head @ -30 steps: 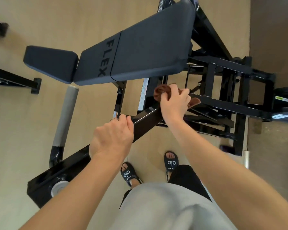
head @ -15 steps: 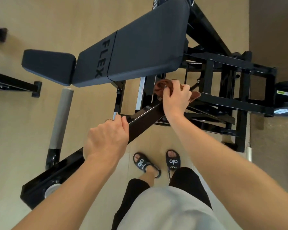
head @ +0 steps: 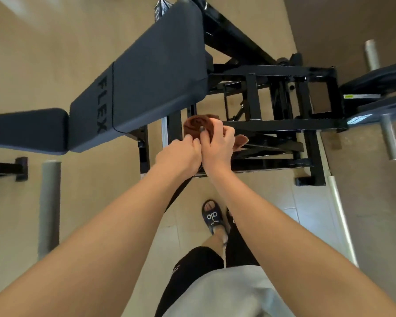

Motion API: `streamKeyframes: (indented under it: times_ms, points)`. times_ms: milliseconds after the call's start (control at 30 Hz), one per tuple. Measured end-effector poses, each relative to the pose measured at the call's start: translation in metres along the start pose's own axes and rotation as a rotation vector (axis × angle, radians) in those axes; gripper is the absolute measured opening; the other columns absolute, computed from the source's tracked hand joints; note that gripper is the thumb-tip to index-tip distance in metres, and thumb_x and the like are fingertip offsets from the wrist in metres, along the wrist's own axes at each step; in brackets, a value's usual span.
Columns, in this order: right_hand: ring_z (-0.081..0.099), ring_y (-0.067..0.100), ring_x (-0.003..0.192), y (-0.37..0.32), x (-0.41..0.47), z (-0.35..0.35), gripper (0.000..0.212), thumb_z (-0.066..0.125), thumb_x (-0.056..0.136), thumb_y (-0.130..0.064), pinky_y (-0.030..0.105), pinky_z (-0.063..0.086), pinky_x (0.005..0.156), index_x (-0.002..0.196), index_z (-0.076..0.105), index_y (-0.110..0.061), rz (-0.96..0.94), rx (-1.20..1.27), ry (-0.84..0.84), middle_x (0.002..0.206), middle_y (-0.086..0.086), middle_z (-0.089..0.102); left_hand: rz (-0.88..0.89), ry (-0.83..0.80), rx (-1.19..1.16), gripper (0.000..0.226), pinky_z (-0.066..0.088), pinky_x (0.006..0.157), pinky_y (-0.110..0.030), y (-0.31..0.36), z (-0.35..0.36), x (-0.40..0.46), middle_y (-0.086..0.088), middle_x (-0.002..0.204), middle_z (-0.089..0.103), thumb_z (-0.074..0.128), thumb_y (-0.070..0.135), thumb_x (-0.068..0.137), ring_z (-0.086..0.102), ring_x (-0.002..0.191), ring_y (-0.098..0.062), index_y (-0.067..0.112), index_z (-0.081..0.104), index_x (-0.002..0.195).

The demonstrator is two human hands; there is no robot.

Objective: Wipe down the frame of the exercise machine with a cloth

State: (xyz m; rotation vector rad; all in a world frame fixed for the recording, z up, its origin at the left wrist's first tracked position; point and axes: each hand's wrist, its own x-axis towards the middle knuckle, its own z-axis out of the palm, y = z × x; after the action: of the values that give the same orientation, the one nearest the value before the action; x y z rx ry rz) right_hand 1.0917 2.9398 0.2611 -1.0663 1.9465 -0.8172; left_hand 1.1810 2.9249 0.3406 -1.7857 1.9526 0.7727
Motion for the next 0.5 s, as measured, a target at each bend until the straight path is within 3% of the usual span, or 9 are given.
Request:
streamKeyframes:
  times_ms: [133,233,367,500]
  points:
    - [0.049,0.021,0.114,0.026,0.047,0.007,0.036,0.045,0.105,-0.044,0.046,0.047,0.104,0.137,0.051,-0.027,0.002,-0.032,0.089,0.133,0.008,0.048,0.035,0.020,0.050,0.037,0.057,0.087,-0.049,0.016,0.016,0.033,-0.008,0.110,0.064,0.025,0.037,0.111,0.065,0.095,-0.030,0.015,0.049,0.126]
    - [0.051,0.024,0.115,0.052,0.078,-0.001,0.039,0.041,0.106,-0.047,0.049,0.044,0.106,0.138,0.049,-0.027,0.168,-0.084,0.100,0.131,0.009,0.050,0.010,0.096,0.037,0.038,0.058,0.076,-0.048,0.014,0.026,0.036,-0.006,0.091,0.064,0.023,0.042,0.111,0.066,0.078,-0.029,0.016,0.050,0.116]
    - [0.049,0.024,0.115,0.060,0.083,-0.004,0.036,0.043,0.106,-0.046,0.051,0.045,0.105,0.137,0.049,-0.028,0.302,-0.049,0.127,0.133,0.008,0.048,0.020,0.133,0.074,0.037,0.060,0.064,-0.046,0.018,0.026,0.035,-0.004,0.083,0.060,0.023,0.042,0.111,0.065,0.067,-0.025,0.016,0.050,0.113]
    - [0.043,0.016,0.108,0.033,0.046,0.013,0.026,0.048,0.103,-0.043,0.038,0.045,0.096,0.128,0.047,-0.036,0.253,0.180,0.143,0.121,-0.002,0.039,-0.011,0.103,0.101,0.034,0.059,0.061,-0.044,0.020,0.026,0.034,-0.003,0.084,0.057,0.025,0.040,0.111,0.063,0.064,-0.024,0.016,0.049,0.112]
